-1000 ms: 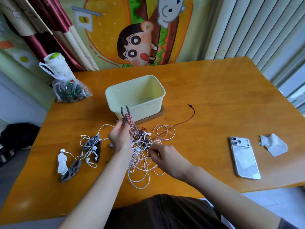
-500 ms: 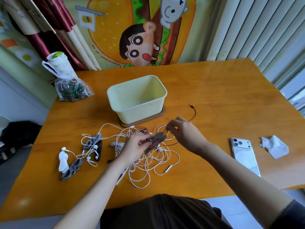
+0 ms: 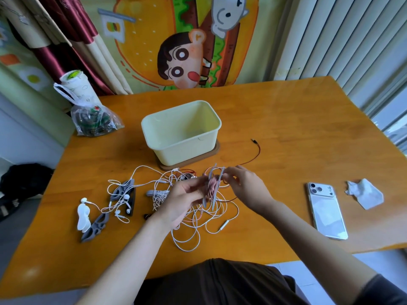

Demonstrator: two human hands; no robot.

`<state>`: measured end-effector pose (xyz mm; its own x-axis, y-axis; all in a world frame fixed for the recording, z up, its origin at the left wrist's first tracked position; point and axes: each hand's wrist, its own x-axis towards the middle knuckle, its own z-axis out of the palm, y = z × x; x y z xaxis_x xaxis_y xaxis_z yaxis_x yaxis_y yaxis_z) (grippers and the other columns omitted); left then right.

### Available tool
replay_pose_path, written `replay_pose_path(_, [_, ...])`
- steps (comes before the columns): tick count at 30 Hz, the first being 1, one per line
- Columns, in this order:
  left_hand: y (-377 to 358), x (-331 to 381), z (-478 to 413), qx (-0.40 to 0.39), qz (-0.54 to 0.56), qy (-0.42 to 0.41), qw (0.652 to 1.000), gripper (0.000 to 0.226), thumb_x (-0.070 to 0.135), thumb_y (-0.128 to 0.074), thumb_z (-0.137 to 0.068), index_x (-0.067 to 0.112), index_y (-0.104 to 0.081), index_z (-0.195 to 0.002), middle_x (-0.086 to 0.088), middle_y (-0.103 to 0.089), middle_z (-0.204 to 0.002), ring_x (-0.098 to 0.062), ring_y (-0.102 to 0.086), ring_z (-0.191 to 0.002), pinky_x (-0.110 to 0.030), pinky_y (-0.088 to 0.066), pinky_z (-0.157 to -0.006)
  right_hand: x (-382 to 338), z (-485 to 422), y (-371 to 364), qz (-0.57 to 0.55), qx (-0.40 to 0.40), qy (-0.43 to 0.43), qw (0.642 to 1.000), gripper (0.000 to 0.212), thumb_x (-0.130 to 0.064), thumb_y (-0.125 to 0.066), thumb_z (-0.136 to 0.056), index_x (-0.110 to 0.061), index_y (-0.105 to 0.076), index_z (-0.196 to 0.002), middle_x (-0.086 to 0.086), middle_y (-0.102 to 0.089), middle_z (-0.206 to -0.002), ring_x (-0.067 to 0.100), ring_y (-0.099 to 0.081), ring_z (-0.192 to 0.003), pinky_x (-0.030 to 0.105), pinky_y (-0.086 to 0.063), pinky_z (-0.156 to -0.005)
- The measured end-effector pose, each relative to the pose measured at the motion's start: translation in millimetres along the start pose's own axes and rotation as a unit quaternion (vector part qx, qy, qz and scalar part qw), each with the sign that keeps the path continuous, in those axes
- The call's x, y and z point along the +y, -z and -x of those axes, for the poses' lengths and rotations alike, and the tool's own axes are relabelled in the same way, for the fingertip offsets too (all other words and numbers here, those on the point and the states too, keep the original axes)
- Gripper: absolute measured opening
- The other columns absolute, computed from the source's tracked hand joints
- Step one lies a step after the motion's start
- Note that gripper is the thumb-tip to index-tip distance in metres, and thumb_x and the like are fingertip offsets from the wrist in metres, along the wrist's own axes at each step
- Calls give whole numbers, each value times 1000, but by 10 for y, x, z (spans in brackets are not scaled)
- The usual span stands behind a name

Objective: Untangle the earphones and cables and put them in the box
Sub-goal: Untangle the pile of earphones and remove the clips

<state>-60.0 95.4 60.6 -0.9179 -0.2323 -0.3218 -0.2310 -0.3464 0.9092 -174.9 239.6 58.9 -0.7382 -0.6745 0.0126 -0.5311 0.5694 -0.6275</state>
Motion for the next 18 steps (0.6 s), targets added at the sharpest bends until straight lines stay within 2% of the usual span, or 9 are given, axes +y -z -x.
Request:
replay_pose_path(2, [-40,38,-35,16,79,7,997,28,3,-58,-79,17,-75,-97,-7,-72,-96,-14,-67,-80,-27,-54,-67,-37,69,-91,16,9,12,1000,26,-32,-40,-100,-18,-61,-107,-8,-50,-94,19,-56,-83,28,-40,-60])
replay_pose_path(5, [-75,61,-45,38,130,12,991,26,5,-55,-83,14,-71,-101,-7,-72,-100,-18,-67,-88,-35,-52,-78,-106,135,-205,21,8,36,999,27,-32,-37,-100,-14,-58,-103,1,-55,-96,22,-56,-81,34,-47,-62])
replay_pose_path(10, [-119,94,-66,60,251,8,966,31,13,-51,-82,14,-62,-112,-11,-67,-105,-22,-63,-97,-37,-48,-86,-199,154,-197,-92,-40,24,995,29,-31,-35,-101,-16,-52,-83,3,-63,-76,14,-50,-59,29,-39,-55])
replay_pose_path(12, [-101,148,-110,98,321,3,942,26,10,-46,-91,12,-60,-113,-12,-65,-111,-25,-59,-107,-40,-47,-86,-209,194,-211,-108,-56,31,992,30,-31,-34,-101,-24,-47,-75,0,-59,-68,15,-51,-57,30,-41,-56])
replay_pose_path(15, [-118,185,-143,115,391,4,913,25,9,-39,-98,6,-58,-114,-15,-63,-114,-31,-54,-117,-49,-50,-83,-227,203,-227,-109,-54,42,992,29,-31,-37,-101,-20,-48,-76,-3,-51,-62,13,-44,-53,25,-35,-52])
replay_pose_path(18, [-157,204,-156,122,437,11,891,23,11,-41,-98,2,-57,-112,-18,-62,-112,-34,-55,-113,-42,-59,-70,-241,183,-222,-109,-48,45,992,32,-30,-38,-101,-15,-51,-76,5,-56,-66,16,-46,-54,27,-34,-52])
